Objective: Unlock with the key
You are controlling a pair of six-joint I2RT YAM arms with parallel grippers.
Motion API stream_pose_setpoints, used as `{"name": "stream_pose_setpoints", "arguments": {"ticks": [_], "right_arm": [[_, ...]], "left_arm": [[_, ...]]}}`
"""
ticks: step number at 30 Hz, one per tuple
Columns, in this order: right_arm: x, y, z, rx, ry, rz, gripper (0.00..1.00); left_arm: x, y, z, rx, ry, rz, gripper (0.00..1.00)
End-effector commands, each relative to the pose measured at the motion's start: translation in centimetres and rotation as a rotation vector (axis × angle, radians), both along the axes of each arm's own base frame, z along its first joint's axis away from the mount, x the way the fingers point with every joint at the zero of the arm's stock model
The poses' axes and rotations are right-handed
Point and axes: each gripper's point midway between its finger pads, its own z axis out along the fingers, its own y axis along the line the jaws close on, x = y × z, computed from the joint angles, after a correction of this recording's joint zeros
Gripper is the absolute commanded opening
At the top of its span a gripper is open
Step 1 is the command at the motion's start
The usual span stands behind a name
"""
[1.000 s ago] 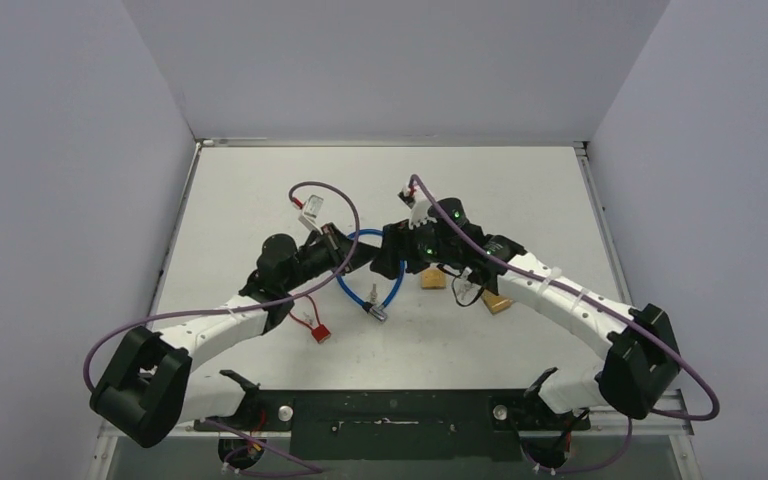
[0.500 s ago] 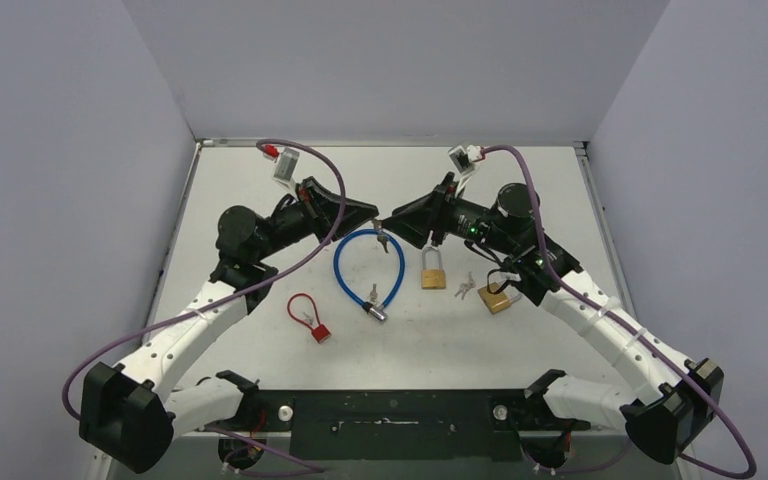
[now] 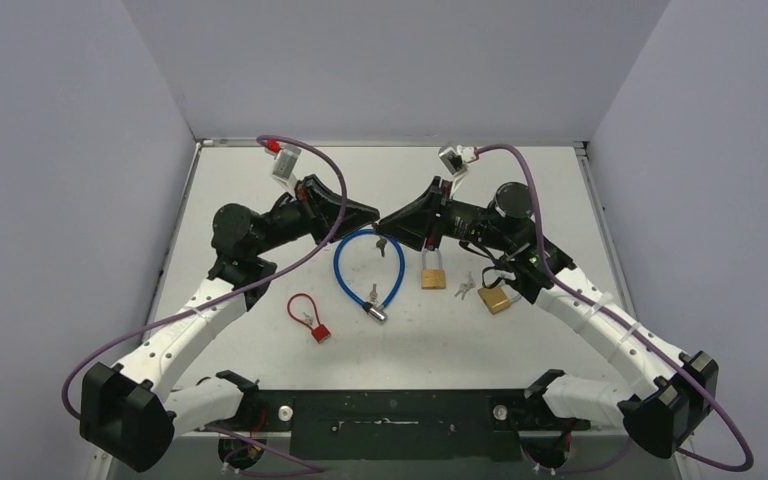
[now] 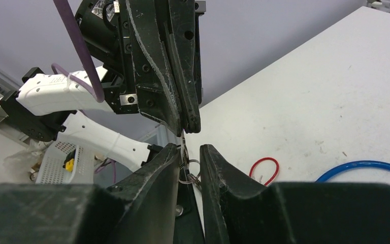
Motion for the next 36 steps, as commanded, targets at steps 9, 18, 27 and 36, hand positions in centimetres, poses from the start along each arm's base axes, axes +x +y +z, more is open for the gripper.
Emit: {"name": "stream_pose_setpoints", "arguments": {"ticks": [9,18,27,36], "right_arm": [[-1.2,1.2,3.3,0.061,-0.078,0.082,0.09],[0.0,0.7,2.8,0.049,-0.068,0.017,0.0],[3.1,-3.4,-3.3,-0.071,0.081,-0.26,0.0],[3.6,-11.2,-16.2,-0.297,0.378,-0.68,0.0]], "left_arm": [[-1.4,0.8,4.1,-0.123,-0.095,-0.012,0.0],[-0.8,1.2,4.2,-0.122,-0.07,0.036,0.17],[5.6,4.1,-2.1,0.115,0.179,0.454,0.82],[8.1,2.8,-13.6,0.525,0.431,0.602,0.95]]}}
